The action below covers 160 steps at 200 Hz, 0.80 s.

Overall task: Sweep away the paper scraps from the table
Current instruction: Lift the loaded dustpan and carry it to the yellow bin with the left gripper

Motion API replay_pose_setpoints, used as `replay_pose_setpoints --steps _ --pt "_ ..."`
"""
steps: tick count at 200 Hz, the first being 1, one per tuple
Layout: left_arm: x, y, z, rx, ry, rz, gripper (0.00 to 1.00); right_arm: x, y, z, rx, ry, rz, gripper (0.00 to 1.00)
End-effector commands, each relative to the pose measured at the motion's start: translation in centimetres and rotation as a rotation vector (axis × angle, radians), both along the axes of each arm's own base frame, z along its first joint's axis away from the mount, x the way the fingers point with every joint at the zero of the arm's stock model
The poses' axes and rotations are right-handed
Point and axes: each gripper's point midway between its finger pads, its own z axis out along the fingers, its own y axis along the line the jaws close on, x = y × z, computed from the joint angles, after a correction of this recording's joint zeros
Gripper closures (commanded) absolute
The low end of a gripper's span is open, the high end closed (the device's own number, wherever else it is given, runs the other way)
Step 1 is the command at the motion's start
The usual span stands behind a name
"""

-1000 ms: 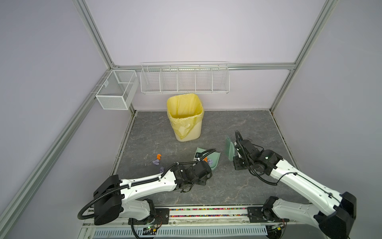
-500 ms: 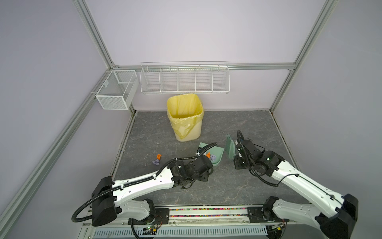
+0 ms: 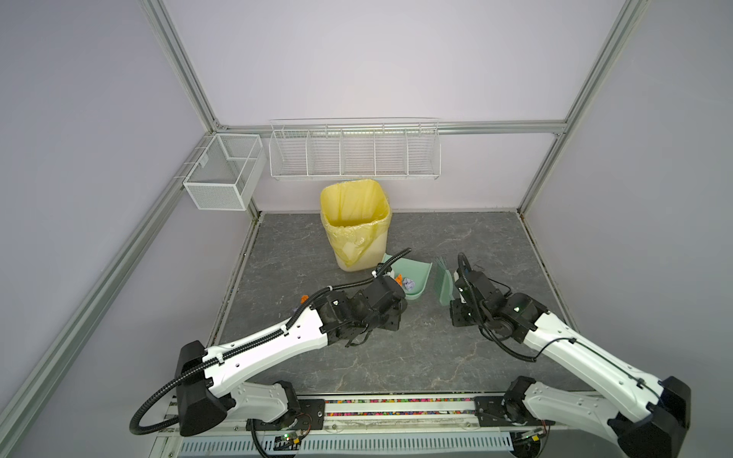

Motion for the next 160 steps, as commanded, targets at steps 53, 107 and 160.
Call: replay_pose_setpoints --steps 53,107,160 --pt "3.4 1.9 4.6 0.000 -0.036 0.010 1.00 -0.3 -0.9 -0.3 0.004 -0.017 -0.030 0.93" --pt "6.7 3.2 8.0 -0.058 -0.036 0.051 1.00 -0.4 -0.8 -0.7 0.004 -0.011 -0.024 0.93" --pt "9.7 3.7 10.6 -0.082 -0.060 0.068 1.00 -0.3 -0.6 -0.7 0.009 -0.011 -0.019 0.93"
